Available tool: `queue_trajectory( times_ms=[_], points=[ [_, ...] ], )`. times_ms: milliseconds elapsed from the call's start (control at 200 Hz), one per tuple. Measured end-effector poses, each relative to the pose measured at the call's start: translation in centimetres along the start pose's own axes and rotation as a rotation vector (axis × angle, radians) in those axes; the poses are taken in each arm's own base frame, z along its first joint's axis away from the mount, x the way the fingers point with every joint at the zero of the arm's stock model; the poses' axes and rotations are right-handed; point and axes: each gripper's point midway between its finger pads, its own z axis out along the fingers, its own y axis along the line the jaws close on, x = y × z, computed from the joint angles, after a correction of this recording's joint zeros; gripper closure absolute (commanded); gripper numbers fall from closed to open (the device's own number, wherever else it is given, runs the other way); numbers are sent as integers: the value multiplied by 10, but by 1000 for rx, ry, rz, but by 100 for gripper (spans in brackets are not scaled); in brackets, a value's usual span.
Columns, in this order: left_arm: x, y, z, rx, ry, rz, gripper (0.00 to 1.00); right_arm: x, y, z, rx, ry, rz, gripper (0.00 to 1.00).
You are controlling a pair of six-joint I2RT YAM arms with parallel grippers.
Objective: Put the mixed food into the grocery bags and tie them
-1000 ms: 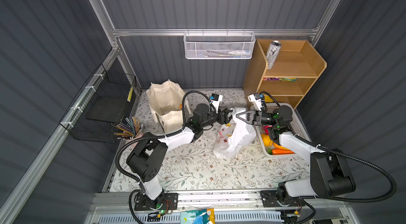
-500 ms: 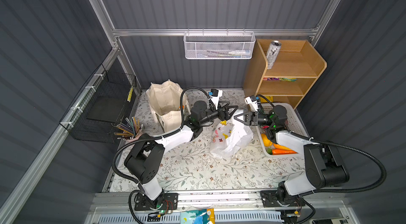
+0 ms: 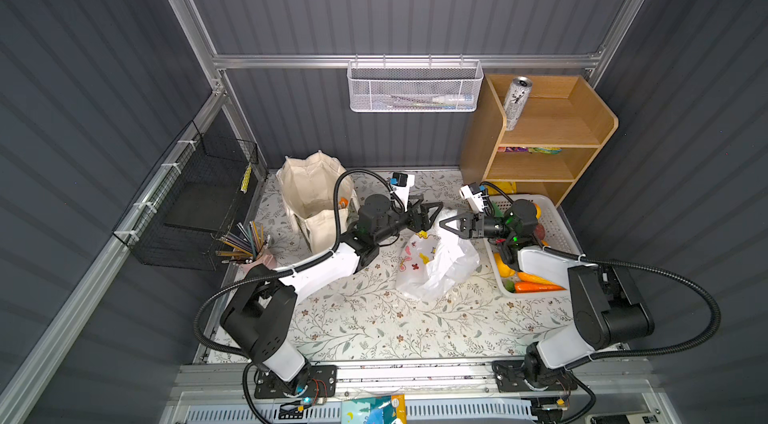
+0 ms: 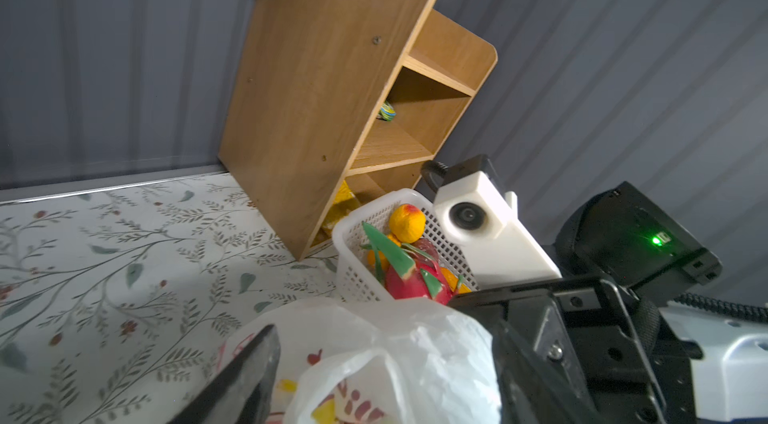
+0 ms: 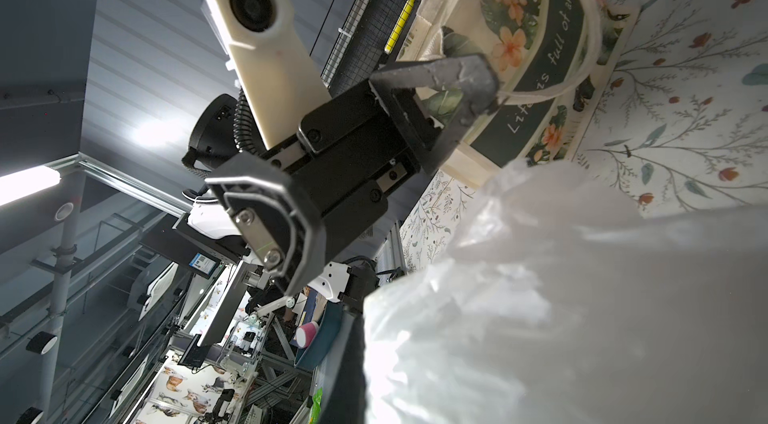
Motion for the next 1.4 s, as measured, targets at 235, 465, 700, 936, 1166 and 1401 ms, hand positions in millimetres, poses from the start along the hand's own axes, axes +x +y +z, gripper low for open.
queue_trajectory(
  times_ms=[235, 465, 700, 936, 1166, 1401],
  points=[
    [28, 29, -19, -76, 64, -56, 38, -3, 3, -3, 2, -10, -15, 100],
    [53, 28, -8, 2, 138, -125, 41, -3, 3, -4, 2, -11, -17, 100],
    [65, 22, 10, 88, 175, -182, 40, -3, 3, -4, 2, -10, -17, 100],
    [44, 1, 13, 202, 114, -183, 36, -3, 4, -4, 1, -9, -18, 100],
    [23, -20, 9, 309, 48, -179, 34, -4, 4, -5, 2, -13, -24, 100],
    [22, -27, 9, 373, 34, -202, 34, -5, 2, -6, 4, -17, -25, 70]
  ],
)
